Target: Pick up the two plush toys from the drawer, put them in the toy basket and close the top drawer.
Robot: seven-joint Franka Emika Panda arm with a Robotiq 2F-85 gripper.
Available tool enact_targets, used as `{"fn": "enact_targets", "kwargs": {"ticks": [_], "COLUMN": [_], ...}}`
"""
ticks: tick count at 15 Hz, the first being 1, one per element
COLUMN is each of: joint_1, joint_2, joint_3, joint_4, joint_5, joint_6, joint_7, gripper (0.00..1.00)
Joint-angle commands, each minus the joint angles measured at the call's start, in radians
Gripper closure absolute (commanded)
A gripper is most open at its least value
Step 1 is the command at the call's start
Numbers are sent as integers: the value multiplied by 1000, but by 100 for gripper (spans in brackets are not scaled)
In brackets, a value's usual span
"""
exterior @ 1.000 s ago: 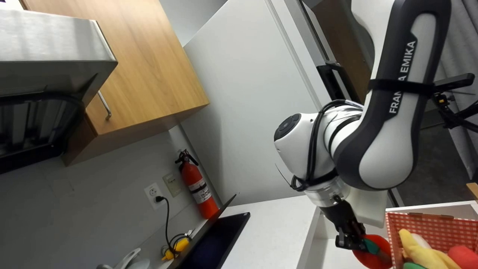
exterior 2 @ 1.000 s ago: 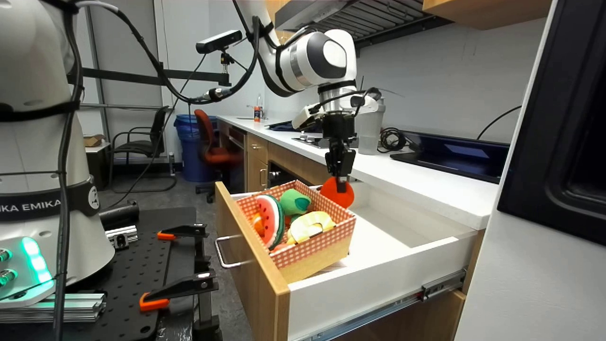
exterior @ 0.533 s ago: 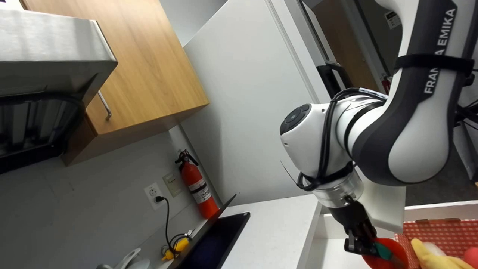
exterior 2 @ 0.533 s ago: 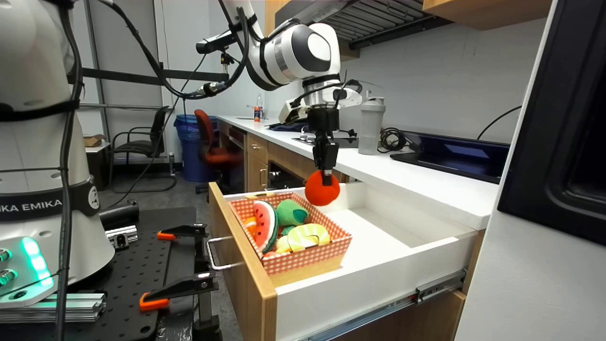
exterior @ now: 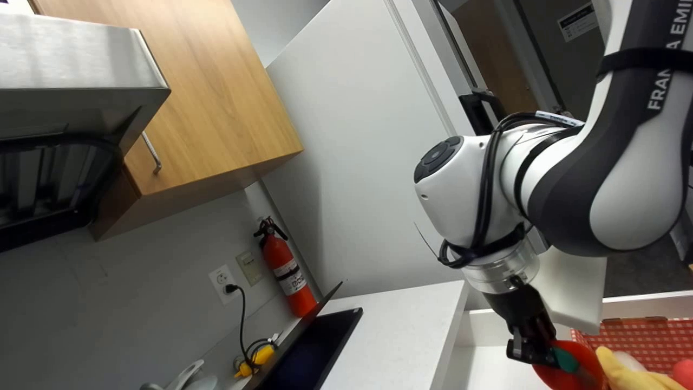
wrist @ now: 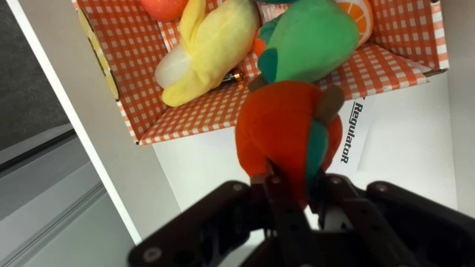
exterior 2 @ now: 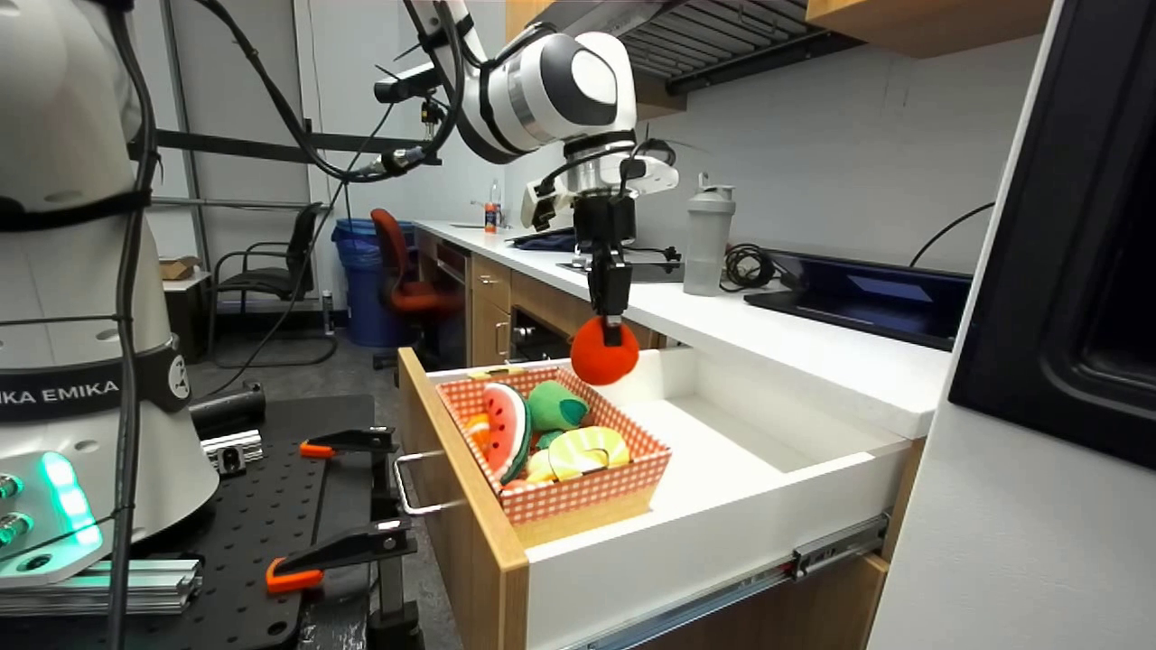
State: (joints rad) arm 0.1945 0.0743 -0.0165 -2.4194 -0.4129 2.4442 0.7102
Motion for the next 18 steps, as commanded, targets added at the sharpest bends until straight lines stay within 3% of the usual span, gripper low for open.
{"fn": "enact_targets", "kwargs": {"ticks": [1,11,12,14,18], "joint_1": [-30,-77,-80,-85,-93], "joint_2": [-100,-151,-149,-152,-169], "joint_3": [24,72,73,74,76], "joint_4": [-91,-209,-212,-217,-230], "joint_5": [-46,6,11,17,16], "joint_6": [-7,0,-1,-1,-9], "joint_7": [66,74,67,61,63], "gripper": [96,96,58,52,21]}}
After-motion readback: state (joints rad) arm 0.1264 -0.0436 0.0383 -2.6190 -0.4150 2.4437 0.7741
